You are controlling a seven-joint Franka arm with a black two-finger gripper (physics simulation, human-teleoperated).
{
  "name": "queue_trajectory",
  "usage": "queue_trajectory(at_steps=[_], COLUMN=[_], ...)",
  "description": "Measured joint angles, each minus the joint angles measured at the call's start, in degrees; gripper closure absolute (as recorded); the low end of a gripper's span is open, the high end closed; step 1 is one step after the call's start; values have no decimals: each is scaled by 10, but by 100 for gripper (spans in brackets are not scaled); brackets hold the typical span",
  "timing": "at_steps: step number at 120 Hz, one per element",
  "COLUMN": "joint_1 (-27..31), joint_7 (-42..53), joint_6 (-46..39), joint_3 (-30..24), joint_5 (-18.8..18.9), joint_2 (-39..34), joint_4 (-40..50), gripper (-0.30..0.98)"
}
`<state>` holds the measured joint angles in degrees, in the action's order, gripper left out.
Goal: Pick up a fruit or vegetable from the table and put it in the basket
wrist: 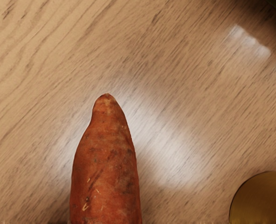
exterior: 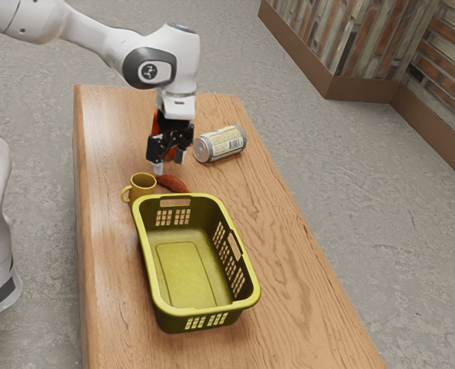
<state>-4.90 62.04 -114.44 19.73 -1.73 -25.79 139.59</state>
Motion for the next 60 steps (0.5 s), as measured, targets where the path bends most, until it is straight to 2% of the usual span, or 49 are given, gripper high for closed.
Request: queue_trajectory(at_steps=[60], joint_1=[6], joint_7=[9], joint_6=[-18], joint_3=[0], joint_5=[-4], joint_2=[29], joint_4=[1], gripper=[17])
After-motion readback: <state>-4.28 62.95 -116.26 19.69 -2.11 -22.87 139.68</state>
